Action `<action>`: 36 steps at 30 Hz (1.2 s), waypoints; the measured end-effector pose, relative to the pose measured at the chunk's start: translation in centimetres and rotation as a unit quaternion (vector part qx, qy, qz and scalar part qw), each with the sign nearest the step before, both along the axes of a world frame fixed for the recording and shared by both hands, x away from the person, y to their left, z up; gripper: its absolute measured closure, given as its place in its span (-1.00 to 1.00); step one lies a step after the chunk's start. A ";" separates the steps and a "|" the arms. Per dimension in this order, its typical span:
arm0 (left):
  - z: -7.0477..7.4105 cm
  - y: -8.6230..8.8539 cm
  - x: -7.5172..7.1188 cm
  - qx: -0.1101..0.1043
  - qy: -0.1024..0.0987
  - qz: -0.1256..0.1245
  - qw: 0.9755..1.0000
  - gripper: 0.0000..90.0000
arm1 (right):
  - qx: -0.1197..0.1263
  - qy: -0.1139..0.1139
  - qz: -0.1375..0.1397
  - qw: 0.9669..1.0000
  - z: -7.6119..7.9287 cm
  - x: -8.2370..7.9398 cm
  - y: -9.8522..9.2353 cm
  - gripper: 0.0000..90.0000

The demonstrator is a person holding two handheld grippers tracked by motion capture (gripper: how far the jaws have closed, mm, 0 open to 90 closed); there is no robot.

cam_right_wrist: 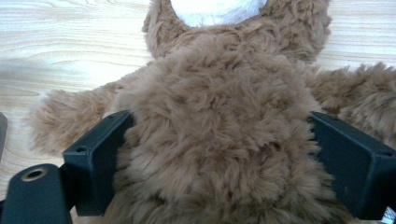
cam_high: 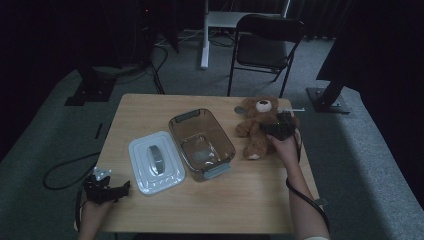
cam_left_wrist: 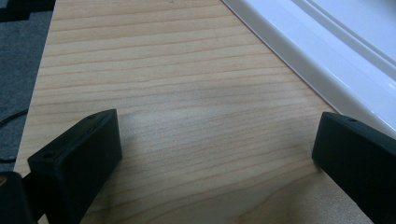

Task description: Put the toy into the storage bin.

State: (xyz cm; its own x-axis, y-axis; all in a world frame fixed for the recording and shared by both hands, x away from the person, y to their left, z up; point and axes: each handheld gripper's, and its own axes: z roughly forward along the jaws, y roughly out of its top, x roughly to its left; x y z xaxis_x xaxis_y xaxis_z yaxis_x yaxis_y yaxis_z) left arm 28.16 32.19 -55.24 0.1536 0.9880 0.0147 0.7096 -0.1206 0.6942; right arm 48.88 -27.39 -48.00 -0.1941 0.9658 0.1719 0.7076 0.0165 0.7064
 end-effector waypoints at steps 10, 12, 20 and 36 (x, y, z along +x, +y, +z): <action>0.0 0.0 0.0 0.000 0.000 0.000 1.000 -0.95 | -0.049 -0.006 0.036 0.998 -0.9 -0.1 1.1 -0.76; 0.0 0.0 0.0 0.000 0.000 0.000 1.000 -0.95 | -0.058 0.001 0.039 0.998 -1.1 0.0 1.2 -0.76; 0.0 0.0 0.0 0.000 0.000 0.000 1.000 -0.95 | -0.065 -0.007 0.031 0.997 -1.5 -0.7 0.9 -0.09; 0.0 0.0 0.0 0.000 0.000 0.000 1.000 -0.95 | -0.026 -0.065 0.027 0.997 1.1 -3.6 -0.4 0.55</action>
